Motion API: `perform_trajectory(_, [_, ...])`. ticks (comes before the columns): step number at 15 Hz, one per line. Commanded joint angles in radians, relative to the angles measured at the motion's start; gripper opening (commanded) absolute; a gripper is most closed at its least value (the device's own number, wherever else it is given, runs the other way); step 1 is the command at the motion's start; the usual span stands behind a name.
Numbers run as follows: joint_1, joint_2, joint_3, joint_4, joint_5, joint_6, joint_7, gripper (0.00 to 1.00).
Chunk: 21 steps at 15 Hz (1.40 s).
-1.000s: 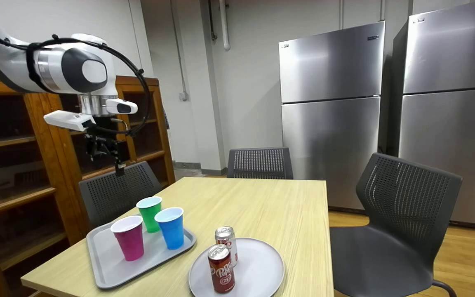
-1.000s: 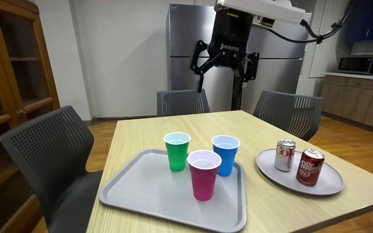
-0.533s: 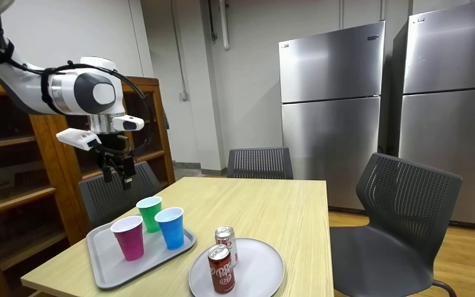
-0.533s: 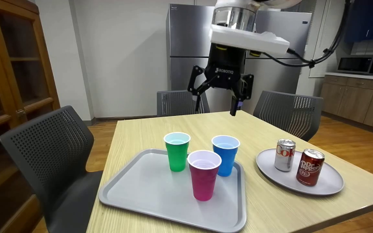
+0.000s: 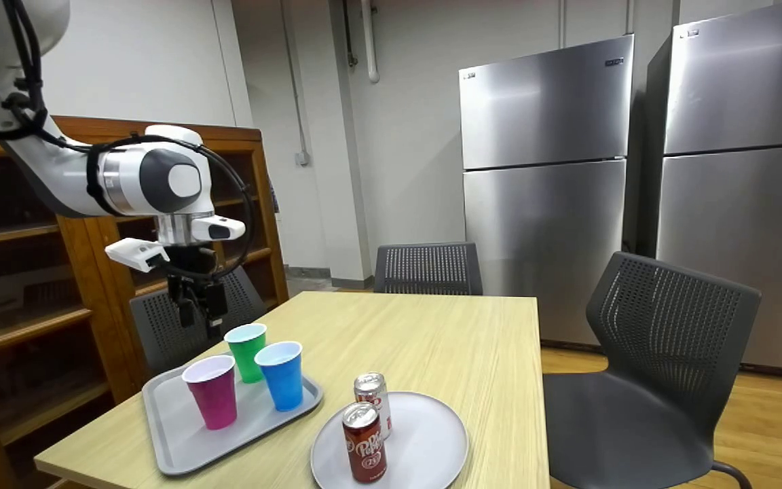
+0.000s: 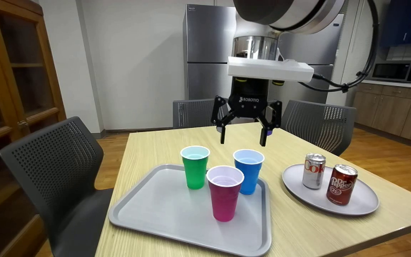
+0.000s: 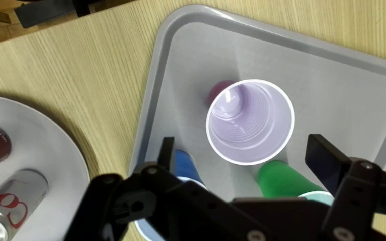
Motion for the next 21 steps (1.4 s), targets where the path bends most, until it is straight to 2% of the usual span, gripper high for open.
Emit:
perform_trajectory(1, [0.008, 0.018, -0.013, 0.005, -0.05, 0.002, 0.069, 1.0])
perform_trajectory(10, [0.018, 0.082, -0.035, -0.009, -0.124, 0.033, 0.141, 1.0])
perform_trajectory(21, [0.072, 0.2, -0.074, 0.003, -0.175, 0.182, 0.225, 1.0])
